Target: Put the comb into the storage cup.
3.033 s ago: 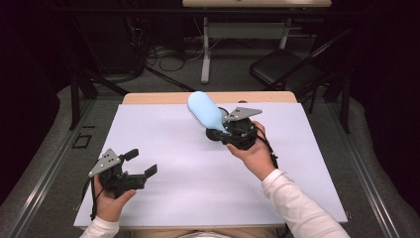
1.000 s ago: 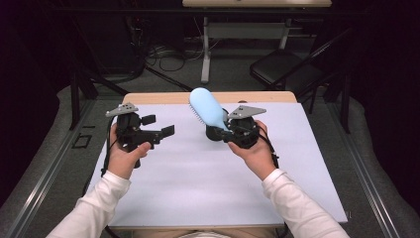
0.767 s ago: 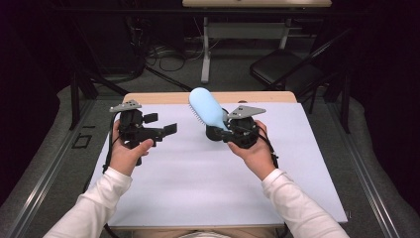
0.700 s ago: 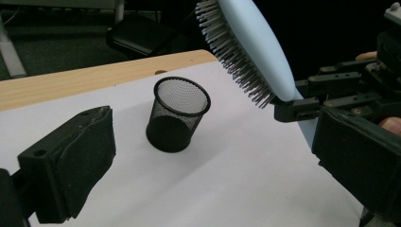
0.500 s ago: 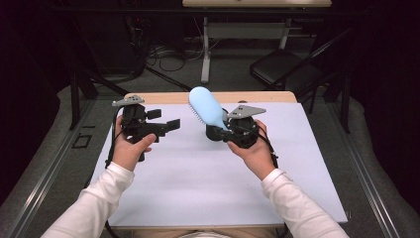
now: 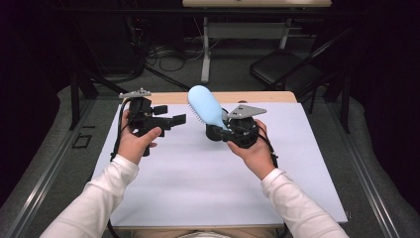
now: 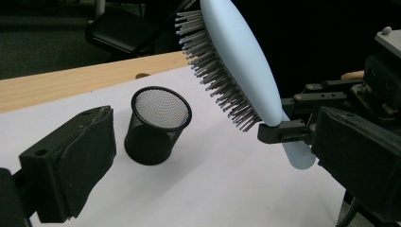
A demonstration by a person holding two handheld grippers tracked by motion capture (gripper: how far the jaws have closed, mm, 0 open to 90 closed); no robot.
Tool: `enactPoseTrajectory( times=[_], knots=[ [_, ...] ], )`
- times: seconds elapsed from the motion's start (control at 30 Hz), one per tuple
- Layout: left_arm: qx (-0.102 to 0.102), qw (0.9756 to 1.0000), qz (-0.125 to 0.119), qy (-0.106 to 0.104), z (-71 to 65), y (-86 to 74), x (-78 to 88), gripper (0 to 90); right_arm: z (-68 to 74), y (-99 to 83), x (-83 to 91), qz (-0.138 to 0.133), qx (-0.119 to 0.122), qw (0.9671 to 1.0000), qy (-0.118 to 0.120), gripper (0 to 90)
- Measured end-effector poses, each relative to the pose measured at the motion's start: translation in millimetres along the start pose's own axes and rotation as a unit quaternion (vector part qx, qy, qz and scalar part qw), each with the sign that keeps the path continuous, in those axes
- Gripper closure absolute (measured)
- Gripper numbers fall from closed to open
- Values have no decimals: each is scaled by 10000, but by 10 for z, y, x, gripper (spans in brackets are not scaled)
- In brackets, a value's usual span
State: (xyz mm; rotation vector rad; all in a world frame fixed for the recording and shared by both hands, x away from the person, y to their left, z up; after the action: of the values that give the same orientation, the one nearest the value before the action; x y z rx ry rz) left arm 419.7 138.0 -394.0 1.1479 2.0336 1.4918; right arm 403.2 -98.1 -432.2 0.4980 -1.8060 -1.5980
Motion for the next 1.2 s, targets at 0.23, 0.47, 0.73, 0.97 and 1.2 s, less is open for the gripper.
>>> enactPoseTrajectory(
  times=[0.23,0.47,0.73,0.97,1.2],
  knots=[
    [90,10000,14,-26,11,39,-46,20,18,7,4,-49,43,10000,13,693],
    [219,9998,1,-40,32,83,-90,24,40,12,1,-75,61,9999,39,693],
    [260,9996,23,-92,9,127,-148,44,60,10,-9,-85,73,9999,55,693],
    [288,9994,123,-146,-25,160,-231,45,62,9,-11,-90,74,9999,65,693],
    [368,9989,150,-244,-81,203,-327,50,80,12,-14,-99,64,9999,89,693]
  ],
)
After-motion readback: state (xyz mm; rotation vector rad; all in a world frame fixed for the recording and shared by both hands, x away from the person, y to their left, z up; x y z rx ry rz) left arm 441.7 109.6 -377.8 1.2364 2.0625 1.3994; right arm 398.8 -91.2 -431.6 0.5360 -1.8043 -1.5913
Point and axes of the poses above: each handheld gripper's, and its own axes: x roughly backward along the jaws, y roughly out of its top, z roughly to its left, the point moved 4 cm from there along -x, roughly forward along the jaws, and after that the axes turned 14 degrees about -z, right-handed, at the moved point
